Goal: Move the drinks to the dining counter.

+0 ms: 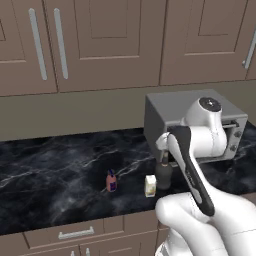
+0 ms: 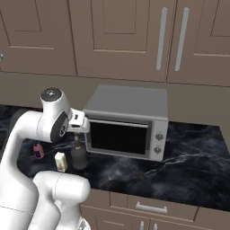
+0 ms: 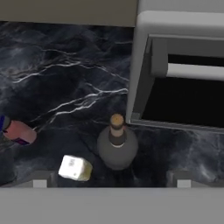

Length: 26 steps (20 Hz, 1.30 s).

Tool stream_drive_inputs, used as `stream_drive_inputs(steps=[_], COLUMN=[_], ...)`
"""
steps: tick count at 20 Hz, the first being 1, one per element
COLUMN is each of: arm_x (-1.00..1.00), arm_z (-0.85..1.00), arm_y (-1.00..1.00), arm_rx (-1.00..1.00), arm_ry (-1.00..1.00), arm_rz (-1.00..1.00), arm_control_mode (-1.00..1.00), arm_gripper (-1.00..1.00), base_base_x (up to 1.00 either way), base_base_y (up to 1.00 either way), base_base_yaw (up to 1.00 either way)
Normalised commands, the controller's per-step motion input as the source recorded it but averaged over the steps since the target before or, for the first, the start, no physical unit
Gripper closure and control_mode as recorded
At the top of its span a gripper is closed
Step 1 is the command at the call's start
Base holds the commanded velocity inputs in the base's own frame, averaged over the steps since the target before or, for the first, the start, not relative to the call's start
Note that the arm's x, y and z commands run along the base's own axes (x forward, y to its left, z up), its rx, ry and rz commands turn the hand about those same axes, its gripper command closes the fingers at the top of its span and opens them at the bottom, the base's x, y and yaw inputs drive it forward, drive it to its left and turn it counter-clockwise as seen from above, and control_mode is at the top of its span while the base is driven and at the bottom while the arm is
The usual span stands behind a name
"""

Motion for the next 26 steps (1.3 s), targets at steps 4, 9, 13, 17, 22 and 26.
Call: stream_drive_inputs(steps=[4,9,13,17,22,26], arm_x=[0.0,0.0,0.0,0.0,0.0,0.06], arm_z=[0.0,-0.03,-0.04,0.0,0.0,-0.04], arm_y=[-0.17,-0.06,-0.01,-0.1,-0.23,-0.2], arm_rx=[0.05,0.01,0.0,0.0,0.0,0.0], arm_ry=[-0.1,-0.13,-0.16,-0.1,-0.09,-0.07], arm_rz=[0.17,0.19,0.24,0.28,0.28,0.25], arm_control_mode=[-1.0,-1.0,-1.0,-1.0,-1.0,-1.0], arm_gripper=[-1.0,-1.0,-1.0,-1.0,-1.0,-1.0], base_base_x=[0.0,0.0,0.0,0.0,0.0,0.0], base_base_y=[0.0,0.0,0.0,0.0,0.0,0.0], base_base_yaw=[0.0,0.0,0.0,0.0,0.0,0.0])
